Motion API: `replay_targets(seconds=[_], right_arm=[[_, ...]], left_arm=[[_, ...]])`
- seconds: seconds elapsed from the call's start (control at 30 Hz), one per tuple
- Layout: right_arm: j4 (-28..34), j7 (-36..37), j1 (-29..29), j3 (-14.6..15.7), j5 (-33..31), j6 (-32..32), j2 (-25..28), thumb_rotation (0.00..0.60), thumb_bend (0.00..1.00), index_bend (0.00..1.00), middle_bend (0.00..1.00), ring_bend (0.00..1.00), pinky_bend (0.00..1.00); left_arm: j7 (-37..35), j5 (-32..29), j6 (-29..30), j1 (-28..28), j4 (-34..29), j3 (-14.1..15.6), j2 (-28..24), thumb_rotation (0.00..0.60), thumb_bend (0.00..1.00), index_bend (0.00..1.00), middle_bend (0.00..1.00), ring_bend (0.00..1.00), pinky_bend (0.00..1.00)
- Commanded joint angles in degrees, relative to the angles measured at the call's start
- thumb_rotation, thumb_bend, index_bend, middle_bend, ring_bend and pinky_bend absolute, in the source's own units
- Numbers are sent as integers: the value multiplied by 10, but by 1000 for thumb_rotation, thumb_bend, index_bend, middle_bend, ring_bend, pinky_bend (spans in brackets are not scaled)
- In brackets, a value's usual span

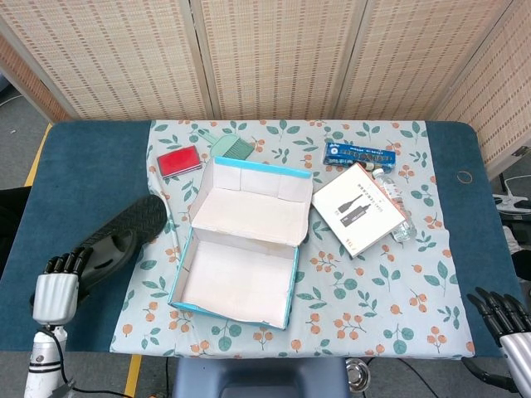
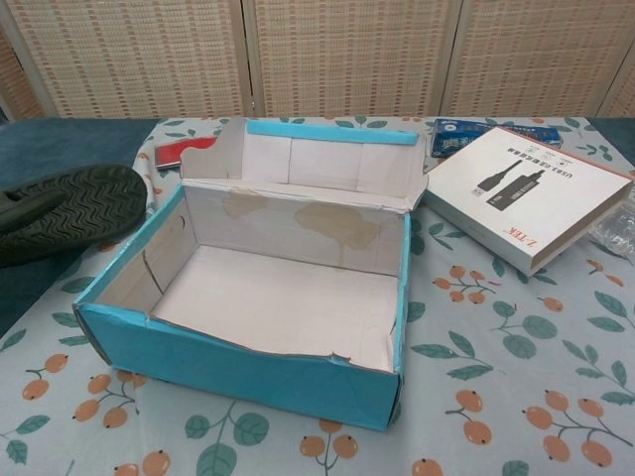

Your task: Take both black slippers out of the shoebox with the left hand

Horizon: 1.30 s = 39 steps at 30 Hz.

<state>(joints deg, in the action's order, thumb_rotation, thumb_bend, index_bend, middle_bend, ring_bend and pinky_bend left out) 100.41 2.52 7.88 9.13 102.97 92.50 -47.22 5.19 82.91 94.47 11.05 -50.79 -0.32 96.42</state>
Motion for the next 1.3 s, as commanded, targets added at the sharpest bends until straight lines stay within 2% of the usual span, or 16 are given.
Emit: replay_targets(seconds=[0.03, 0.07, 0.2, 0.23, 0.4, 0.53, 0.67, 0.8, 0.93, 1.07, 1.2, 1.3], right_arm=[[-2, 3, 0, 0, -1, 1, 1, 516, 144, 0, 0, 0, 0], [-2, 4, 0, 0, 0, 1, 1, 516, 143, 0, 0, 0, 0], [-4, 8, 1, 2, 4, 5, 3, 516, 144, 0, 0, 0, 0], [-4, 10, 2, 2, 5, 6, 3, 516, 144, 0, 0, 0, 0], [-6, 10, 3, 3, 8, 9, 3, 516, 143, 0, 0, 0, 0], [-6, 9, 4, 5, 13, 11, 3, 517, 143, 0, 0, 0, 0], [-7, 10, 6, 6, 16, 15, 4, 516, 143, 0, 0, 0, 0], [-8, 10, 8, 7, 20, 18, 3, 516, 144, 0, 0, 0, 0], [-9, 9, 9, 9, 24, 21, 3, 516, 144, 0, 0, 0, 0], [-9, 8, 10, 10, 27, 23, 3, 516, 144, 0, 0, 0, 0], [-11, 7, 13, 8, 28, 30, 1, 515, 144, 0, 0, 0, 0], [-11, 7, 13, 8, 28, 31, 1, 515, 144, 0, 0, 0, 0]], left_arm=[[23, 25, 25, -16, 14, 15, 23, 600, 572, 394, 296, 263, 301], [37, 28, 26, -20, 20, 18, 28, 600, 562, 367, 274, 243, 287], [64, 24, 9, -31, 38, 20, 42, 600, 478, 46, 82, 39, 220], [58, 23, 8, -34, 38, 19, 45, 600, 455, 7, 40, 9, 218], [27, 27, 0, -49, 28, 25, 44, 600, 381, 0, 0, 0, 207], [-14, 35, -8, -56, -13, 32, 24, 600, 343, 0, 0, 0, 182], [-64, 40, -31, -61, -83, 45, -13, 600, 320, 0, 0, 0, 154], [-102, 54, -62, -60, -179, 70, -74, 600, 304, 0, 0, 0, 133], [-110, 76, -69, -59, -248, 88, -121, 600, 302, 0, 0, 0, 123], [-102, 103, -54, -62, -306, 97, -158, 600, 303, 0, 0, 0, 113], [-120, 158, 13, -75, -359, 102, -203, 600, 316, 0, 0, 0, 104], [-123, 168, 21, -77, -365, 106, -212, 600, 340, 0, 0, 0, 103]])
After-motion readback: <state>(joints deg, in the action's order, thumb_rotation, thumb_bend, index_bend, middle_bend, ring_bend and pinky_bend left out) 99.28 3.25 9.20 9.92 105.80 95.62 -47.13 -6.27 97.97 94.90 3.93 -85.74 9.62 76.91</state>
